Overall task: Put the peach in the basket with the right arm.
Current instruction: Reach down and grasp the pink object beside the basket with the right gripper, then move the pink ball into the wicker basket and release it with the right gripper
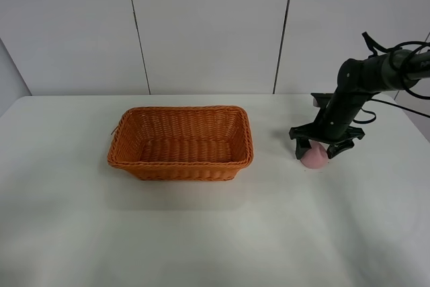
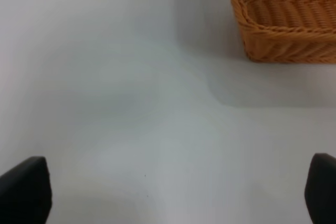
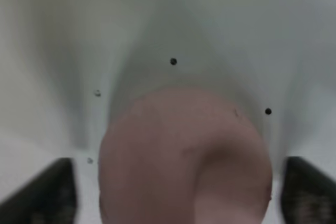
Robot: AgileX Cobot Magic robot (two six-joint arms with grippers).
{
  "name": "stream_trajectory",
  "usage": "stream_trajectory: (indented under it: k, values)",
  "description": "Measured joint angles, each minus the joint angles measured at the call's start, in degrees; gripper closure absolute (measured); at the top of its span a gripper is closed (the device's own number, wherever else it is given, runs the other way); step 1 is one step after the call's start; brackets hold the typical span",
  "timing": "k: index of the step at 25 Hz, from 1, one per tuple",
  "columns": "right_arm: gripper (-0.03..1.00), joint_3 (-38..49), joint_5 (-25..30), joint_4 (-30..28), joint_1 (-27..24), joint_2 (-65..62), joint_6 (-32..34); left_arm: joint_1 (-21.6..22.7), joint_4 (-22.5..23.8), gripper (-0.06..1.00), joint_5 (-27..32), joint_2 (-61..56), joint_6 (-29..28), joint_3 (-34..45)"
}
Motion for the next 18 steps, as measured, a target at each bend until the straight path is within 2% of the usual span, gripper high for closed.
stream_trajectory:
  k: [4, 6, 11, 18]
  values:
    - [0.87, 0.0, 0.1, -0.5, 0.0, -0.1, 0.0, 0.0, 0.0, -0.05, 0.0, 0.0, 0.0, 0.0]
    - [0.96, -0.3, 0.4, -0.5, 0.0, -0.6, 0.0, 0.0, 0.0, -0.05, 0.0, 0.0, 0.0, 0.0]
    - [0.97, -4.3, 5.6, -0.9, 0.0, -0.7, 0.0, 0.0, 0.0, -0.05, 0.0, 0.0, 0.0, 0.0]
    - [0.97, -18.2, 18.3, -3.1, 0.0, -4.1, 0.0, 0.0, 0.0, -0.05, 0.0, 0.0, 0.0, 0.0]
